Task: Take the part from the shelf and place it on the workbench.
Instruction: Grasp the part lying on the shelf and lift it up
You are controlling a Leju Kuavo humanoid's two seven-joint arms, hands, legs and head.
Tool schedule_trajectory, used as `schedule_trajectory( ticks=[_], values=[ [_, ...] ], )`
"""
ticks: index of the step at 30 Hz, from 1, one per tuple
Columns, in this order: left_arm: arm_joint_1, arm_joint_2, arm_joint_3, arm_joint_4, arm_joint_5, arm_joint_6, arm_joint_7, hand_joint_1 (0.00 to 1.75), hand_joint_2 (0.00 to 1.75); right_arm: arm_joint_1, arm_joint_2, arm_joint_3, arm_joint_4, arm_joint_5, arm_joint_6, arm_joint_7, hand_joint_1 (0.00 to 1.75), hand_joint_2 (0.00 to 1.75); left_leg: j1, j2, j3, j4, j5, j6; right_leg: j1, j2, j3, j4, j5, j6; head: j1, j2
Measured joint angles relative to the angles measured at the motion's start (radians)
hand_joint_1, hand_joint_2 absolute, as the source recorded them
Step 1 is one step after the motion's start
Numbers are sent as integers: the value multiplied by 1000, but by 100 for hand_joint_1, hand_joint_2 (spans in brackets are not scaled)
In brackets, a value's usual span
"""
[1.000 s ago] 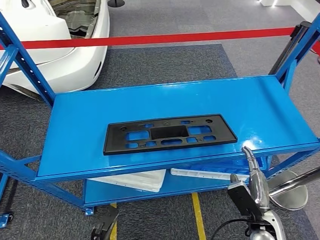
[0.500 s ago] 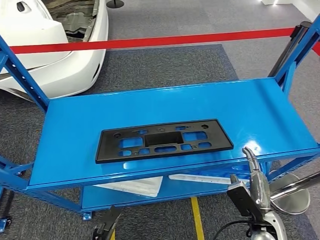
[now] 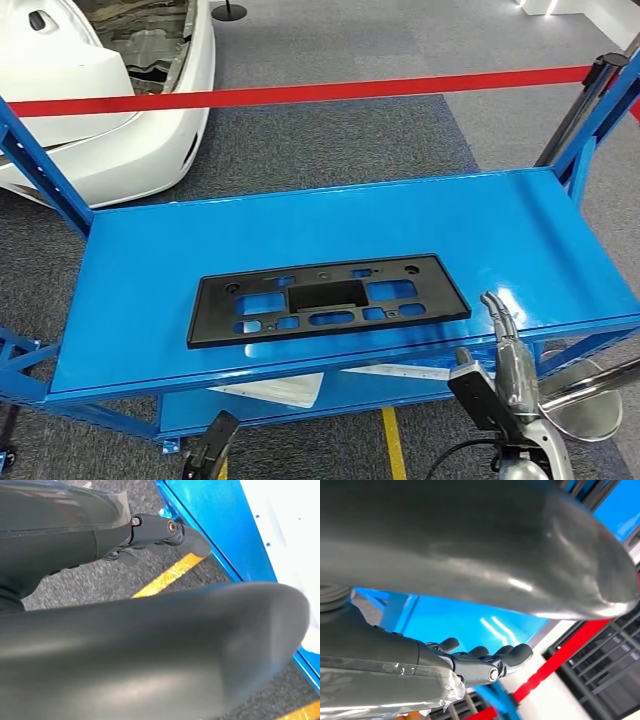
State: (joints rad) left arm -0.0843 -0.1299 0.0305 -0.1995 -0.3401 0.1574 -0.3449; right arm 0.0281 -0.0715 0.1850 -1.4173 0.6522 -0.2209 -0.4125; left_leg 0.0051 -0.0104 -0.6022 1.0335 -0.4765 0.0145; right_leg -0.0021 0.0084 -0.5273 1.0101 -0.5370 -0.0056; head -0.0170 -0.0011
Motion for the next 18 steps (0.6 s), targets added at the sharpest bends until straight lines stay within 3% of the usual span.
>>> schedule_trajectory(
  ticks=[7,12,16,18],
  values=[
    [-4,-1,0,0,-30,34,26,0,0,-18,-3,1,0,8,19,6,0,0,-1,0,0,0,-6,9,0,-1,6,-13,1,4,0,0],
    [-10,-1,-2,0,-58,39,41,0,0,-71,-23,10,14,-26,137,15,0,0,-2,0,0,1,-6,10,0,-1,6,-14,2,11,0,0],
    [-17,-2,-7,0,-79,33,50,0,0,-141,-70,36,62,-102,312,8,0,175,-1,0,1,1,-5,10,0,-1,6,-14,3,12,0,0],
    [-19,-3,-12,0,-87,32,51,0,0,-179,-100,52,98,-131,374,3,0,175,0,0,1,1,-5,10,1,-1,6,-14,3,12,0,0]
  ],
)
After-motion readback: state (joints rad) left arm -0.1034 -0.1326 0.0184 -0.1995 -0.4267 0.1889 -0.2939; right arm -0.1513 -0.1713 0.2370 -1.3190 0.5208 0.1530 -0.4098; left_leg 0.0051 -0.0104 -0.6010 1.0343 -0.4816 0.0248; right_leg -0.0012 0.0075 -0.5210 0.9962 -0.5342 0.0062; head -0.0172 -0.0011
